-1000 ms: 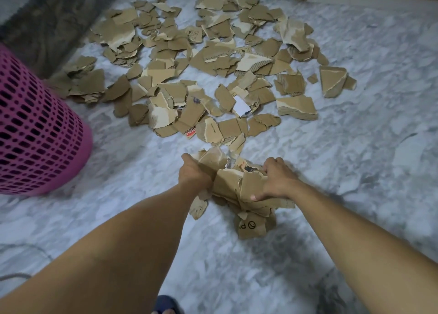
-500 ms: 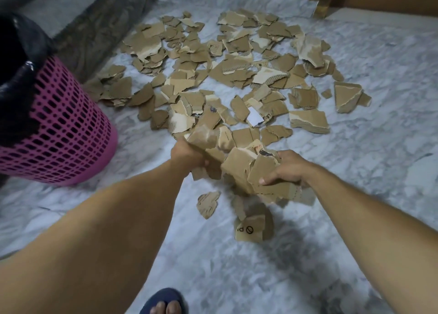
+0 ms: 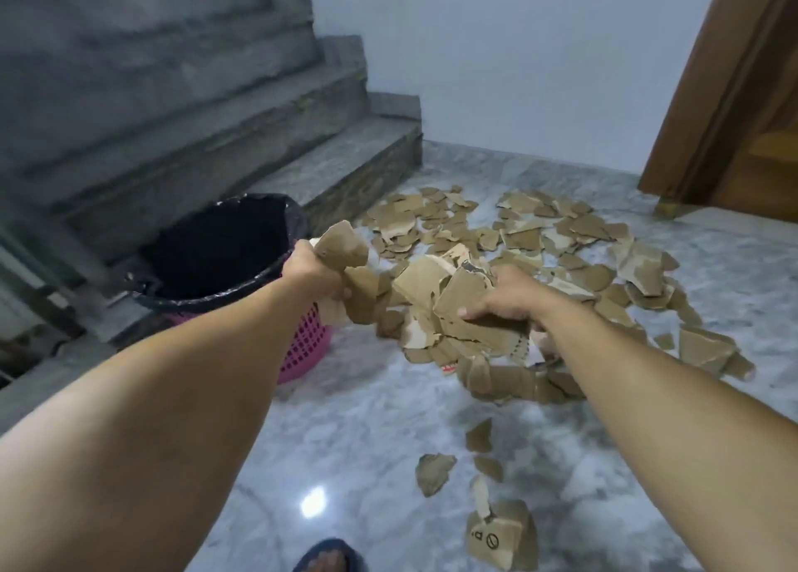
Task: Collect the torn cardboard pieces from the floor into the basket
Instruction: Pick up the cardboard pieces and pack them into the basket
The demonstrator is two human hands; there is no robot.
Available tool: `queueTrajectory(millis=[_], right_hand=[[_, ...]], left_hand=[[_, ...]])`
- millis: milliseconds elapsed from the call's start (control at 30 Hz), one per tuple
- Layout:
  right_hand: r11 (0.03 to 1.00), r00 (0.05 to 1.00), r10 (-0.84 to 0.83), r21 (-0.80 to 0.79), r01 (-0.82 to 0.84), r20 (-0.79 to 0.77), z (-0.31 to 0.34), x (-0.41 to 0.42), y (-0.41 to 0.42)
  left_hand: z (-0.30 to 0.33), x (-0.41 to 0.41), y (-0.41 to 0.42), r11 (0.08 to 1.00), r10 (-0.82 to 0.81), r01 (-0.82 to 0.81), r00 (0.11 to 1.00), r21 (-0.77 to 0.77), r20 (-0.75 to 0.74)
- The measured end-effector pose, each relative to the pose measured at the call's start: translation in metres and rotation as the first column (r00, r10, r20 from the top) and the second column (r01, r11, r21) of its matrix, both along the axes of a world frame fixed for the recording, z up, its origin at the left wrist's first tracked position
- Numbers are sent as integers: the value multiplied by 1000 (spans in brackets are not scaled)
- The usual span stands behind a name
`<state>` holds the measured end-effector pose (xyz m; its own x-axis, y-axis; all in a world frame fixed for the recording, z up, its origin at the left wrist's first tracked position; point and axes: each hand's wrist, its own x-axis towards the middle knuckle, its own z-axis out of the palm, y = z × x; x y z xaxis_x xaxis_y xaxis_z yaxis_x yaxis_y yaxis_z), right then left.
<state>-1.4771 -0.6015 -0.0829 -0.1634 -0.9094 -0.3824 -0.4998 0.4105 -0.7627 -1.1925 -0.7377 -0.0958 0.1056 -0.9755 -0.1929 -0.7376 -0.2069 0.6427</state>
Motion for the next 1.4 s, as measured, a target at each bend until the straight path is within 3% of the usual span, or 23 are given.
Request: queueTrajectory(millis=[100, 267, 300, 333, 400, 600, 733, 933, 1200, 1300, 1400], right_hand=[[995, 997, 64, -74, -66, -32, 39, 42, -42], [977, 993, 100, -180, -110, -61, 87, 123, -114], [973, 993, 98, -204, -110, -68, 90, 138, -127], [970, 992, 107, -213, -119, -69, 92, 159, -144], [968, 990, 126, -208, -138, -70, 91, 193, -173], [972, 992, 125, -200, -120, 9, 48, 271, -241], [975, 979, 137, -194, -106, 154, 13, 290, -260], [975, 917, 37, -217, 55, 397, 6, 253, -246], [995, 977, 68, -87, -52, 200, -1, 130, -169], [996, 987, 87, 13, -90, 138, -19, 81, -140], [990, 992, 86, 103, -95, 93, -49, 40, -116]], left_hand=[[21, 59, -43, 994, 94, -98, 994, -57, -63], [104, 103, -23, 957, 269, -283, 946, -61, -179], [109, 109, -23, 945, 313, -323, 941, -61, -128], [109, 123, -32, 943, 324, -331, 939, -40, -118], [104, 140, -53, 910, 396, -414, 885, -23, -245], [64, 179, -85, 933, 360, -358, 925, 34, -126], [35, 186, -88, 942, 321, -314, 945, 121, -52], [32, 161, -79, 953, 302, -301, 952, -25, 43], [42, 40, -38, 954, 77, -58, 996, -293, 54], [27, -7, -11, 971, -69, 91, 992, -220, 102], [-7, -44, 10, 969, -245, 247, 949, 10, 198]])
